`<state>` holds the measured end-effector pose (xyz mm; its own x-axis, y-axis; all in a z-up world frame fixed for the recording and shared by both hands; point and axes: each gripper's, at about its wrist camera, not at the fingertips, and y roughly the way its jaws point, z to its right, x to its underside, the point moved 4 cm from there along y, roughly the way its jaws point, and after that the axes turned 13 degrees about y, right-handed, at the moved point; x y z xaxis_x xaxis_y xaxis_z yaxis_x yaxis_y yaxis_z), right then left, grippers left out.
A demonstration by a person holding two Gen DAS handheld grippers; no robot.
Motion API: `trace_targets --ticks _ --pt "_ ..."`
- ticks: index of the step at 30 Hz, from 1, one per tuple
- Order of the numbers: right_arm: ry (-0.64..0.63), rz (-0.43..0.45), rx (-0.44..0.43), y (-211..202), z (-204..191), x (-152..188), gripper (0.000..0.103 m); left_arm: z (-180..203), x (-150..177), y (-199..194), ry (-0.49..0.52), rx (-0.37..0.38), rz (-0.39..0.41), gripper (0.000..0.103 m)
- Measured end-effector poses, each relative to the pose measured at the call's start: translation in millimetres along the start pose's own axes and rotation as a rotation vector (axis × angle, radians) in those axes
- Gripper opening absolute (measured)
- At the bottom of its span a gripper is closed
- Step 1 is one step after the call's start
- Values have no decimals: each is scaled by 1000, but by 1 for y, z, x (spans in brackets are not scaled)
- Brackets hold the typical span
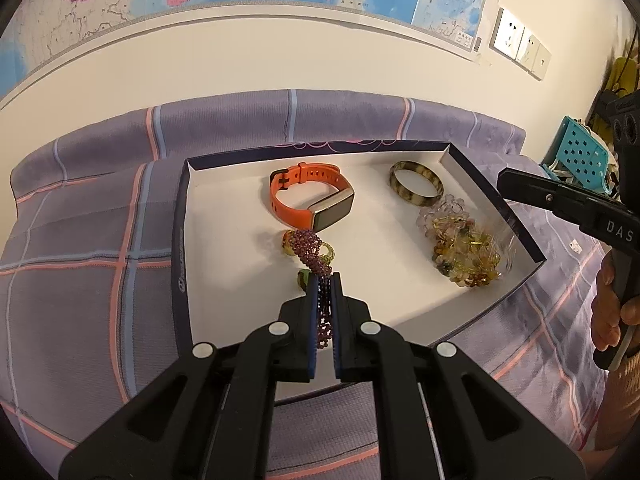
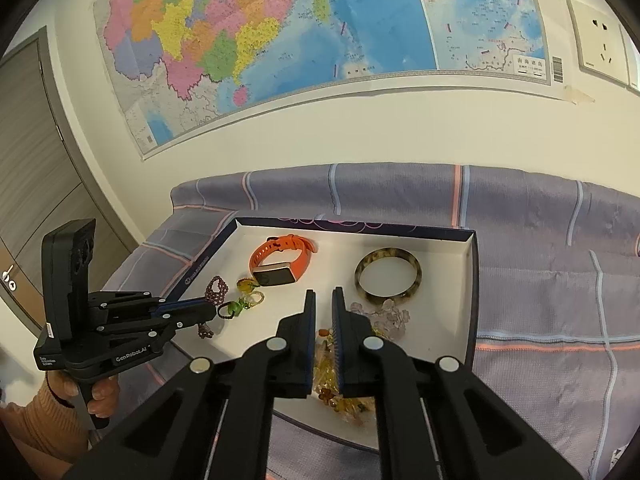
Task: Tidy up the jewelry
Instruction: 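Lower the beaded bracelet into the box with right tool while left tool lowers the garnet bracelet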
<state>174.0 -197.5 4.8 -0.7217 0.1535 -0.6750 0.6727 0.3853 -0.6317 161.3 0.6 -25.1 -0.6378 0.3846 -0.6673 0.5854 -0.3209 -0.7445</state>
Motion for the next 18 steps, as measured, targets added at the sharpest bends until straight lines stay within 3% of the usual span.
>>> trace_targets --ticks 18 --pt "12 -50 20 11 11 13 5 -1 4 10 -10 -5 -32 6"
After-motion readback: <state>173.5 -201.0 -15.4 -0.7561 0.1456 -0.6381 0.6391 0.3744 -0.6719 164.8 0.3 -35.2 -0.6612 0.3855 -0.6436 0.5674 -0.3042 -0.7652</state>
